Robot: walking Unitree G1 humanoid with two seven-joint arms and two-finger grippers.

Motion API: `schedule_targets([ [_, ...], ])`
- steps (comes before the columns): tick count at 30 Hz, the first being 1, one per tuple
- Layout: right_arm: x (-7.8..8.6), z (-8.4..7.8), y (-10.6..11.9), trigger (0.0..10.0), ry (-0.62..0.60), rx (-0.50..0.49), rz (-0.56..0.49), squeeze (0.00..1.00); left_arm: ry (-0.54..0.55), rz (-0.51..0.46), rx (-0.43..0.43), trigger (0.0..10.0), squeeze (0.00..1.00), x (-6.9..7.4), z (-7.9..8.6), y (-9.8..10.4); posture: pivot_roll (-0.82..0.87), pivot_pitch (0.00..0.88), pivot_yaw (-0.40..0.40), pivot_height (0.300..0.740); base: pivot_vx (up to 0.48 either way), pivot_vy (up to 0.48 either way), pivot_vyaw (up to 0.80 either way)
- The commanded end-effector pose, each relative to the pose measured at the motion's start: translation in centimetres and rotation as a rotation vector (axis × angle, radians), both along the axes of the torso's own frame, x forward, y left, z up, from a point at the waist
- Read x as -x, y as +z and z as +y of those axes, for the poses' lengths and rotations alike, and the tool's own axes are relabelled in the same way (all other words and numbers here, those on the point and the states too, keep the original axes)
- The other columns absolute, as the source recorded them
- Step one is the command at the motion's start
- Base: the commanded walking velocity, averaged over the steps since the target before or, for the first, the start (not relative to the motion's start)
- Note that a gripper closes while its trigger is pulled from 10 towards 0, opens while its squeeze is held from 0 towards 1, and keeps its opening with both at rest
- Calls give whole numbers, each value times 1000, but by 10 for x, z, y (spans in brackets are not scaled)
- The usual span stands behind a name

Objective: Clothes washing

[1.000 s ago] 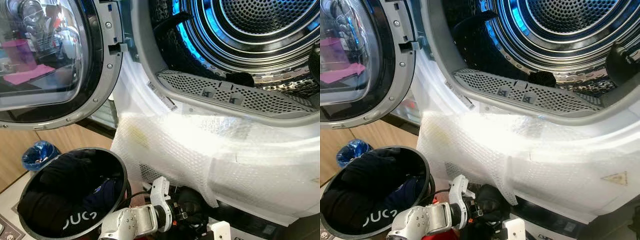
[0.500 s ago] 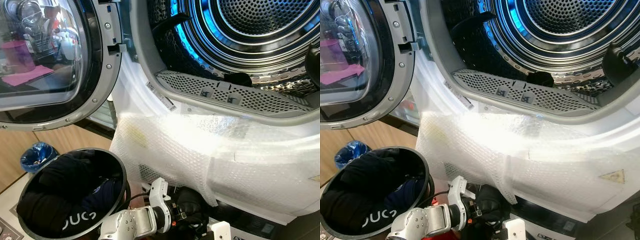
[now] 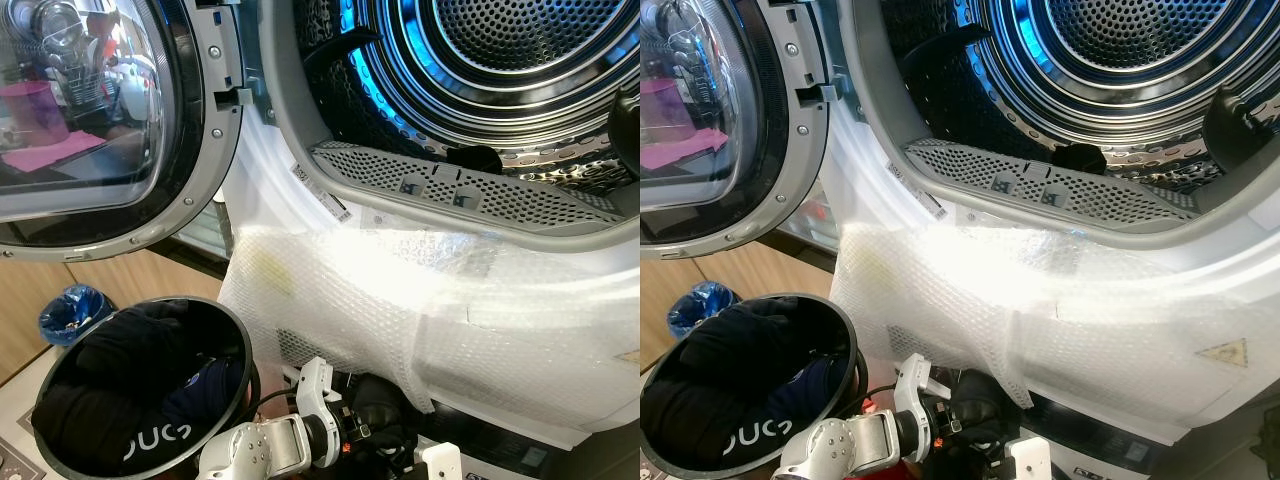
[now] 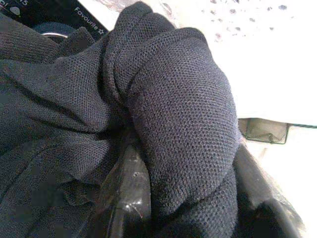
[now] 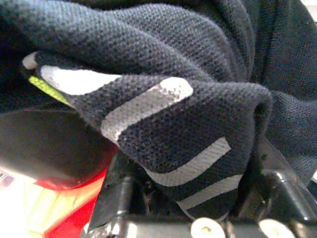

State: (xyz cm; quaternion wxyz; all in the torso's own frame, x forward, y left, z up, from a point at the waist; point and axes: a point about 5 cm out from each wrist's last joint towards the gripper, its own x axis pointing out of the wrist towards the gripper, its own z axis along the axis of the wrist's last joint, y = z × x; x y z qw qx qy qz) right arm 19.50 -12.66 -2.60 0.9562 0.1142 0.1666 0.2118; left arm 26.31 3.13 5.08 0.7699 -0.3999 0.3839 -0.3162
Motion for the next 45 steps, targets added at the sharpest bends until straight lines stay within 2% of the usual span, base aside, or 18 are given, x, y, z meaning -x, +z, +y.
schedule_targets([
  [1,-16,3,18,0,-15,-35,-109,0,-365,-225,46,4824,0,24,-103,118,-40,0,0,740,0,0,0],
  [9,-16,3,18,0,-15,-35,-109,0,-365,-225,46,4824,0,24,-103,118,-40,0,0,740,0,0,0],
  [10,-4,1,5,0,29,-7,-60,0,-365,-209,-24,10000,1000,18,-85,112,28,35,160,740,0,0,0],
  [45,-4,1,5,0,29,-7,-60,0,-365,-209,-24,10000,1000,18,-85,112,28,35,160,740,0,0,0],
])
